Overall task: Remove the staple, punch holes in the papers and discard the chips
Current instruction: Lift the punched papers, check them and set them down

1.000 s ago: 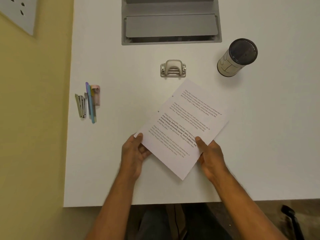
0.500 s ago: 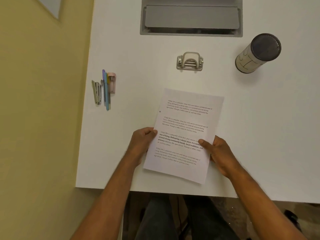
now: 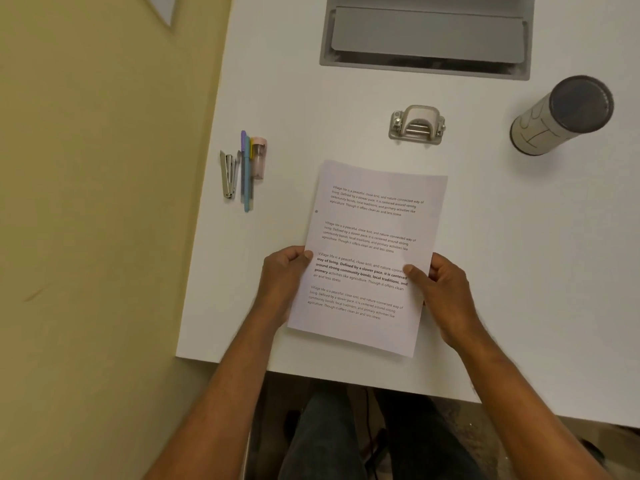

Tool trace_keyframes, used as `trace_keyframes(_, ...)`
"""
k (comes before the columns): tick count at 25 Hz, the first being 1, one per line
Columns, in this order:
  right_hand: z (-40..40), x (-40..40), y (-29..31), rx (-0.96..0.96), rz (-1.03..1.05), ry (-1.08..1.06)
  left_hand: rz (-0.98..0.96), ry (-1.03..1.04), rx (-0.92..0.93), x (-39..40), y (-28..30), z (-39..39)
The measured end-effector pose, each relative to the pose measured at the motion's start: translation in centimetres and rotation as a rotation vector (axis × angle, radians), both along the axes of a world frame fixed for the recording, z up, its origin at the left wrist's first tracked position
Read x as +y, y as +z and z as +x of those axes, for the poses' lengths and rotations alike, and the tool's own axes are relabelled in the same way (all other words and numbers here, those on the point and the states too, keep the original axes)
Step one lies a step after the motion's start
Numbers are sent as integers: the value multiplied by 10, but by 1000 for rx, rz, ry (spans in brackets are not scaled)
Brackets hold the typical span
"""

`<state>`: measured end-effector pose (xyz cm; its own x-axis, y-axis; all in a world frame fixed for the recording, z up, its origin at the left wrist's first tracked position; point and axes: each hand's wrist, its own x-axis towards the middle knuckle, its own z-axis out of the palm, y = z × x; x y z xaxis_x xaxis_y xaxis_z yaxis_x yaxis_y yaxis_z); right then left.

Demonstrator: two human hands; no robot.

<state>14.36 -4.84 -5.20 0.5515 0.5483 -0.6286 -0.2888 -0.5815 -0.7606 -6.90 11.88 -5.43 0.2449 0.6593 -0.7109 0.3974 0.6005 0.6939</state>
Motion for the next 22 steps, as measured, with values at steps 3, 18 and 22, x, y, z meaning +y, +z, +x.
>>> trace_keyframes(3, -9, 14, -1, -10, 13, 10, 2, 20, -16, 8, 3, -11)
trace_keyframes(18, 41, 22, 21, -131, 60, 60, 3, -30, -151, 15, 23, 52)
trace_keyframes(22, 64, 20, 34, -242, 116, 2, 101, -51, -197, 14, 40, 84)
